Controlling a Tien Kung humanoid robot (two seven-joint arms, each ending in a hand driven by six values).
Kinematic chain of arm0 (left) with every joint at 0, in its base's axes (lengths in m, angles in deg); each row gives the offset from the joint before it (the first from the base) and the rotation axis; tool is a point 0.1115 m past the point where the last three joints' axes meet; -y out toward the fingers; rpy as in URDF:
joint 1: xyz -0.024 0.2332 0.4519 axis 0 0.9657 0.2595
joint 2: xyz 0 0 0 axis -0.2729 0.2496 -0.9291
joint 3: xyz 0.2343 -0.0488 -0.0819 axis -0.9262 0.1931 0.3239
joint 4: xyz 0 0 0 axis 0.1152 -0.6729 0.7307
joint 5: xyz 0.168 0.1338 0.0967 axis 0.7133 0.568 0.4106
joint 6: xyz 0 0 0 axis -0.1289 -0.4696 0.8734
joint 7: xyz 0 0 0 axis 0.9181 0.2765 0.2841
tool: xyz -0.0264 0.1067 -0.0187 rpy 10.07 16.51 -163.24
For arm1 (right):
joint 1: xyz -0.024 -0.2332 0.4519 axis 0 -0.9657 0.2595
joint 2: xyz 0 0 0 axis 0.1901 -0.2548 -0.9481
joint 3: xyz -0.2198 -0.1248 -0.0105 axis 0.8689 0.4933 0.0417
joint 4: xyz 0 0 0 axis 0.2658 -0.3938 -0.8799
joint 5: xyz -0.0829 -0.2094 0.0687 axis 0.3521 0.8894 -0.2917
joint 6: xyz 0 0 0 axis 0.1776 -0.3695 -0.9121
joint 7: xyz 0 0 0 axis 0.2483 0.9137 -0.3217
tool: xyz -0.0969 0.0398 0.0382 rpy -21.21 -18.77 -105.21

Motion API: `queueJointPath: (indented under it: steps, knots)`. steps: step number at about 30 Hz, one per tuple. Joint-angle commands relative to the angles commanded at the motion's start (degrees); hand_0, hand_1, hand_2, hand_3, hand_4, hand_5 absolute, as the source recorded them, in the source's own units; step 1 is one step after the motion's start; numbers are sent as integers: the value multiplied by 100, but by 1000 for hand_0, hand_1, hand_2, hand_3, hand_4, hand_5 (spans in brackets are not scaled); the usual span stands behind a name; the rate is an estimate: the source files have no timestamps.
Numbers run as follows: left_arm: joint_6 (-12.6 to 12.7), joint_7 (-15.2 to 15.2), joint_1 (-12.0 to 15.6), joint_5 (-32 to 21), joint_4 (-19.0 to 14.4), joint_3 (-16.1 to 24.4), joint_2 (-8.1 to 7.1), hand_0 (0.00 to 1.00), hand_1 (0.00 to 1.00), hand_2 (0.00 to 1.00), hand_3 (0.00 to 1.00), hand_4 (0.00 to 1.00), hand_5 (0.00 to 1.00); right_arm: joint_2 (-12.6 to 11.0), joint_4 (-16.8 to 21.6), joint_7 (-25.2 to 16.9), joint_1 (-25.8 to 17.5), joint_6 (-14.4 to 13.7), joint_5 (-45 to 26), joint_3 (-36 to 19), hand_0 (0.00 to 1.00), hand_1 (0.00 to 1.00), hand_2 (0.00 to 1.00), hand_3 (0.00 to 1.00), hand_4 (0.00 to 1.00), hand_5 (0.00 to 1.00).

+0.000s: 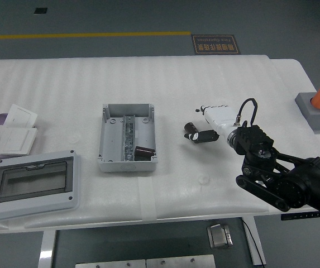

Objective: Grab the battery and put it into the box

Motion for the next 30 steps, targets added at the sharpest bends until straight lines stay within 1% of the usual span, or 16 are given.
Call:
queueJointPath:
  steps: [2, 3, 8, 9, 14, 15, 20, 21, 26, 27, 30]
  knots:
    - [0, 3, -3, 9, -2, 7, -1, 631, 657, 531, 581, 564, 395, 31, -43, -1, -2, -6, -10, 50, 809, 758, 755, 881, 891, 732]
    - [1, 5, -4, 12, -4, 10, -2, 631, 656, 529, 582, 571, 389, 44, -60, -2, -2, -9, -14, 67, 797, 743, 739, 854, 860, 726]
    - [5, 12, -4, 18, -6, 18, -7, 631, 656, 529, 582, 571, 389, 99, -129, -15, -3, -52, -34, 151, 797, 743, 739, 854, 860, 726]
    - [6, 13, -2, 15, -5, 16, -6, 631, 658, 529, 581, 528, 392, 107, -134, -20, -3, -69, -35, 166, 783, 719, 723, 840, 849, 716]
    - [8, 14, 5, 27, -10, 30, -3, 631, 658, 529, 581, 528, 392, 143, -164, -53, -5, -141, -23, 241, 783, 719, 723, 840, 849, 716]
    - [8, 15, 4, 37, -13, 36, -3, 631, 657, 530, 582, 529, 388, 146, -170, -59, -4, -151, -23, 256, 777, 701, 677, 823, 808, 698]
    - [11, 17, -6, 70, -21, 62, -4, 631, 657, 530, 582, 529, 388, 154, -207, -100, 4, -217, -15, 331, 777, 701, 677, 823, 808, 698]
    - [11, 17, -8, 75, -22, 65, -4, 631, 658, 531, 583, 528, 389, 156, -212, -104, 8, -229, -10, 342, 743, 668, 625, 790, 734, 650]
    - [15, 21, -16, 91, -25, 79, -2, 631, 658, 531, 583, 528, 389, 167, -225, -127, 27, -284, -1, 364, 743, 668, 625, 790, 734, 650]
    - [16, 23, -16, 93, -26, 80, -1, 631, 657, 530, 583, 526, 387, 170, -228, -132, 31, -296, 1, 366, 720, 645, 553, 751, 685, 609]
    - [18, 28, -18, 110, -29, 97, 3, 631, 657, 530, 583, 526, 387, 186, -249, -150, 45, -335, 2, 375, 720, 645, 553, 751, 685, 609]
